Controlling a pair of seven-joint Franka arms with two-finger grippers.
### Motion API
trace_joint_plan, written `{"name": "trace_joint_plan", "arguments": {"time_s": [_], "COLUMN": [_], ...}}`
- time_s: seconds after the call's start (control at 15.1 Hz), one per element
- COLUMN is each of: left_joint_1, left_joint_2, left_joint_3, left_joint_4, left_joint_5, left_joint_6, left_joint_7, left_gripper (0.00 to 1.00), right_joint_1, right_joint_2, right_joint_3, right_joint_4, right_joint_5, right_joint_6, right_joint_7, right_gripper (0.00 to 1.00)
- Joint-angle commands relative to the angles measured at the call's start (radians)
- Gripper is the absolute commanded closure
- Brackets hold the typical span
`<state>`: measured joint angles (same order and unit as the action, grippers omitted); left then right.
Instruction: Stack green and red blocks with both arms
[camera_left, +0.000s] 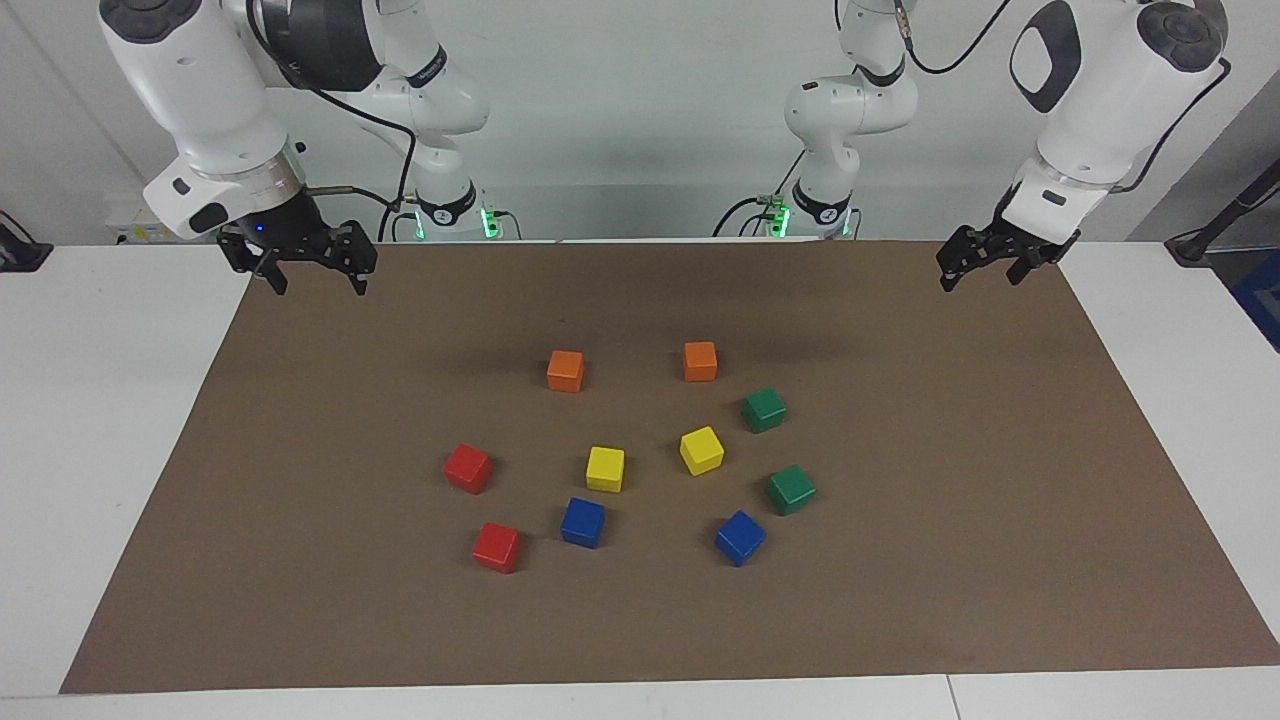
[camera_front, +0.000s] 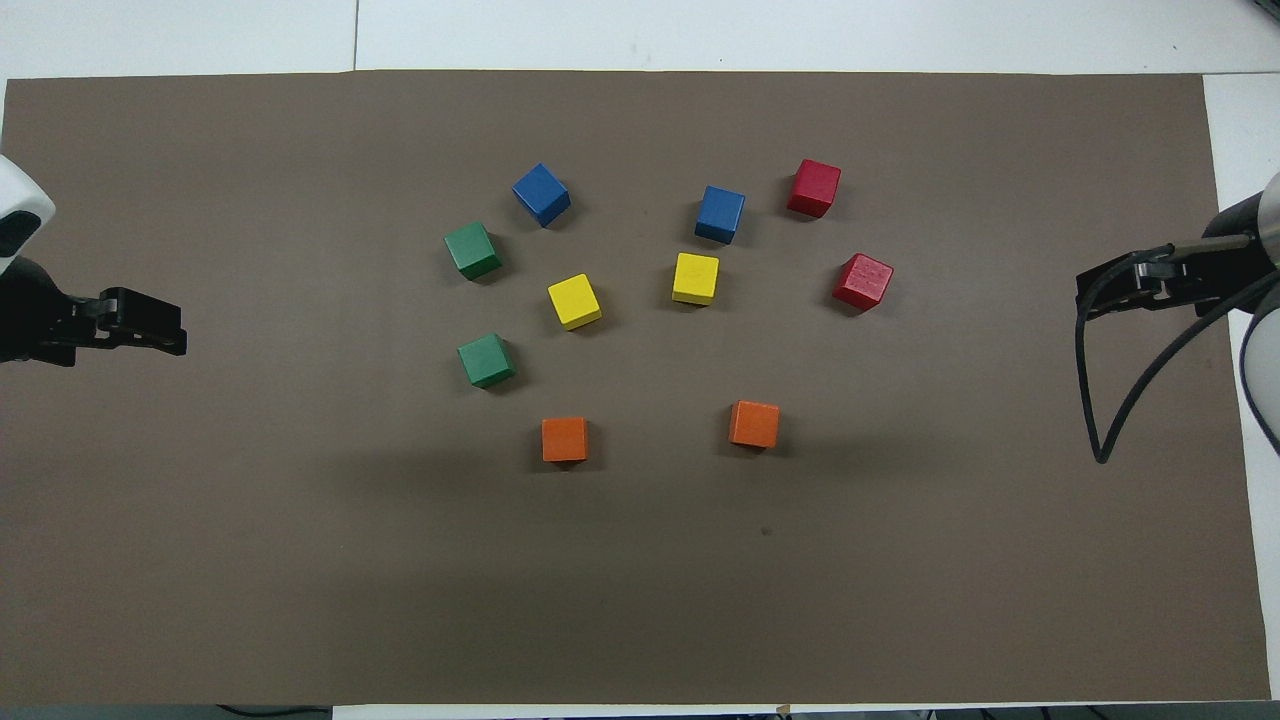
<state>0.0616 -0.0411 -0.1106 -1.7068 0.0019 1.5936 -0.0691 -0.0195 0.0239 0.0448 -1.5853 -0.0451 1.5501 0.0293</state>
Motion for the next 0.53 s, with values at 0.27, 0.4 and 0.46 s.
{"name": "trace_joint_plan", "arguments": {"time_s": [0.27,0.4,0.46], "left_joint_1": [0.010,0.010,0.010], "left_joint_2": [-0.019,-0.019,-0.019], "left_joint_3": [-0.003,-0.003,-0.003], "left_joint_4": [-0.014,-0.014,-0.014], "left_joint_5": [-0.003,-0.003,-0.003], "left_joint_6": [0.012,0.012,0.012], "left_joint_7": [0.012,0.012,0.012], "left_gripper": [0.00,0.00,0.00], "right_joint_1": [-0.019,-0.019,-0.005], "right_joint_2": [-0.028,-0.032,-0.032], "right_joint_3": [0.004,0.004,0.004], "right_joint_4": [-0.036,-0.041,-0.039], "right_joint_5": [0.019,0.024,0.025], "right_joint_6": [0.010,0.010,0.015], "right_joint_7": [0.001,0.001,0.006], "right_gripper": [0.00,0.00,0.00]}}
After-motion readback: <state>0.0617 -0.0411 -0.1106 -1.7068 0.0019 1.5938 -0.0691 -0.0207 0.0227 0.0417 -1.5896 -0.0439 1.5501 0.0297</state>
